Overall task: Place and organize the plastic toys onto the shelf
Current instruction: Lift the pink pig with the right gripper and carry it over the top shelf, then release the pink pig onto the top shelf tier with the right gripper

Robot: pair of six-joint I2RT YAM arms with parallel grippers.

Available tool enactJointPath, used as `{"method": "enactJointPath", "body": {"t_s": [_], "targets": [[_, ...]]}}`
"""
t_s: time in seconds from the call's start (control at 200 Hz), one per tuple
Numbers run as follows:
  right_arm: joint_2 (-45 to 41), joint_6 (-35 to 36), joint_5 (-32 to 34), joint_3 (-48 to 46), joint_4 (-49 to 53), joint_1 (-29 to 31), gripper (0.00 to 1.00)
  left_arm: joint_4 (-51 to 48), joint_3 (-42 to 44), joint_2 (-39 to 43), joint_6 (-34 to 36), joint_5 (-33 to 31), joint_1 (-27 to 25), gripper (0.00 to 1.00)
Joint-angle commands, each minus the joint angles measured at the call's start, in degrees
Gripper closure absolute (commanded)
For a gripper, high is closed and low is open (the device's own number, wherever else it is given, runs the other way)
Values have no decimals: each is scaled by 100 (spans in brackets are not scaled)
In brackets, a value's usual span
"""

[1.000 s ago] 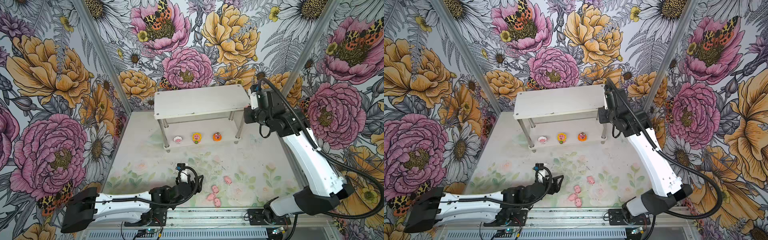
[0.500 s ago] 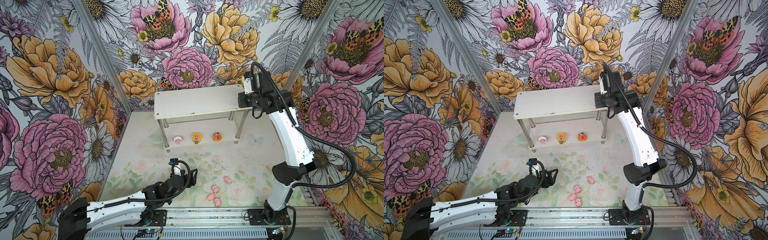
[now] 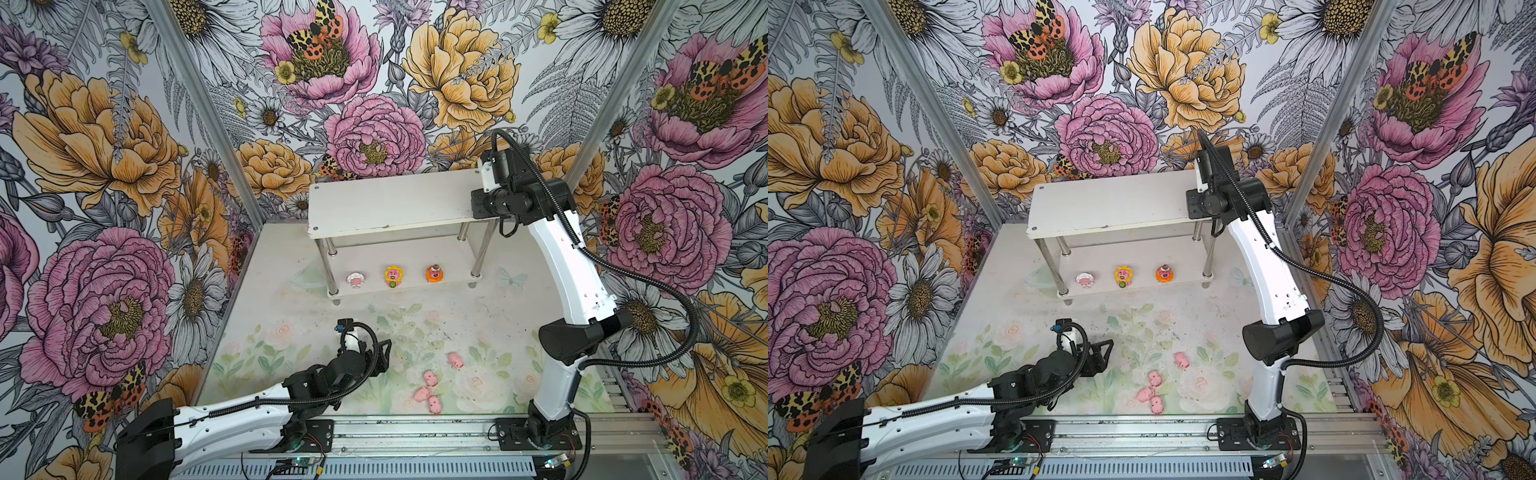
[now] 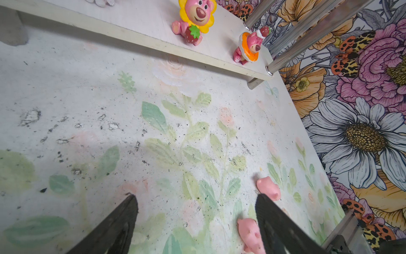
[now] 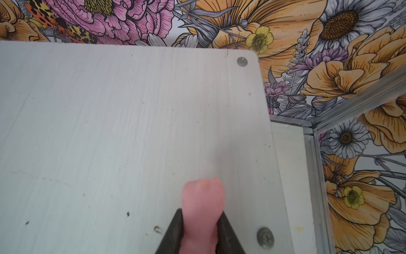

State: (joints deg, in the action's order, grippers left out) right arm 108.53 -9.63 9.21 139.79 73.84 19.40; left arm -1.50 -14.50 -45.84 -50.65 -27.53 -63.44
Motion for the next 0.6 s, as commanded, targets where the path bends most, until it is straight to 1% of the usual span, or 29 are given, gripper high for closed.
{"method": "enactJointPath", "body": {"t_s": [0.0,0.08,0.295,0.59], "targets": [[142,-26,92,136,62,-47,66,68,23,-51,-32,82,51,14],[162,-30,86,131,61,-51,61,112,26,-89,-40,83,47,14],[190,-48,62,166,59,-59,55,106,25,-109,-32,101,51,14],[130,-156,61,205,43,-80,44,122,62,-74,-53,81,52,14]]}}
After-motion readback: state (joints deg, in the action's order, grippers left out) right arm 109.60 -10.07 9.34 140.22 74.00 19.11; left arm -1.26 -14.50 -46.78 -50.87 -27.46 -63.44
